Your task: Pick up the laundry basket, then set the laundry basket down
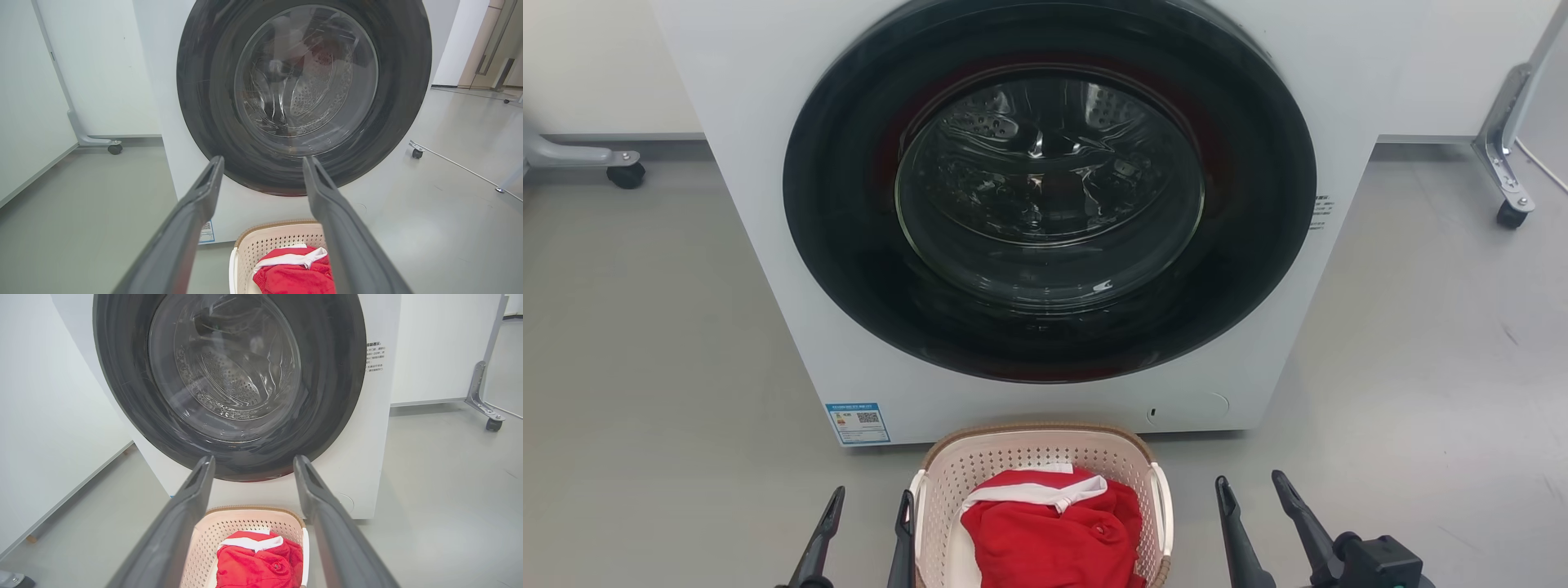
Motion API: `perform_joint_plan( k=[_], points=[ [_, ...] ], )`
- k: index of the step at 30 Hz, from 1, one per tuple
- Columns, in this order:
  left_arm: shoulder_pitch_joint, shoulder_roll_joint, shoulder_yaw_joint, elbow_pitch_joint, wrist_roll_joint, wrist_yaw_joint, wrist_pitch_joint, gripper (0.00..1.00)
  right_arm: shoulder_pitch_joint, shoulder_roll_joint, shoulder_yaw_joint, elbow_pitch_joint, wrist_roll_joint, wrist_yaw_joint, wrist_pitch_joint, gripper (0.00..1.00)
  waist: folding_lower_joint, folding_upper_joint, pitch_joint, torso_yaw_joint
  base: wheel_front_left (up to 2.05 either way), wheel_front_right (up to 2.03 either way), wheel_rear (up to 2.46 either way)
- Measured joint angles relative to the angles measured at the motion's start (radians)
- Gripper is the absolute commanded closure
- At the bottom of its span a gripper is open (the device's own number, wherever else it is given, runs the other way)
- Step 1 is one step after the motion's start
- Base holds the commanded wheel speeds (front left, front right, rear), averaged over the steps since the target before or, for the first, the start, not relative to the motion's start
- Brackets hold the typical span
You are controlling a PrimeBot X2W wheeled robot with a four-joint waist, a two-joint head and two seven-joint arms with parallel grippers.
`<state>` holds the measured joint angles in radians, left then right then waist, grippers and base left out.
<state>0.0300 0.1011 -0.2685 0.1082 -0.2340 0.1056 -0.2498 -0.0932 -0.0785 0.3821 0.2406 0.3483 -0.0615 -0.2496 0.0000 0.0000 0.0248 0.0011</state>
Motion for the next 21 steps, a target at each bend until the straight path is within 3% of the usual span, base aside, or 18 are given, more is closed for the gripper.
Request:
perform_joint_plan(
  k=[21],
  points=[
    [0.020, -0.007, 0.029, -0.002, -0.013, -0.003, 0.000, 0.00, 0.007, 0.004, -0.037, -0.008, -0.015, 0.005, 0.000, 0.00, 0.0000, 0.0000, -0.016, -0.003, 0.00, 0.00, 0.00]
  ],
)
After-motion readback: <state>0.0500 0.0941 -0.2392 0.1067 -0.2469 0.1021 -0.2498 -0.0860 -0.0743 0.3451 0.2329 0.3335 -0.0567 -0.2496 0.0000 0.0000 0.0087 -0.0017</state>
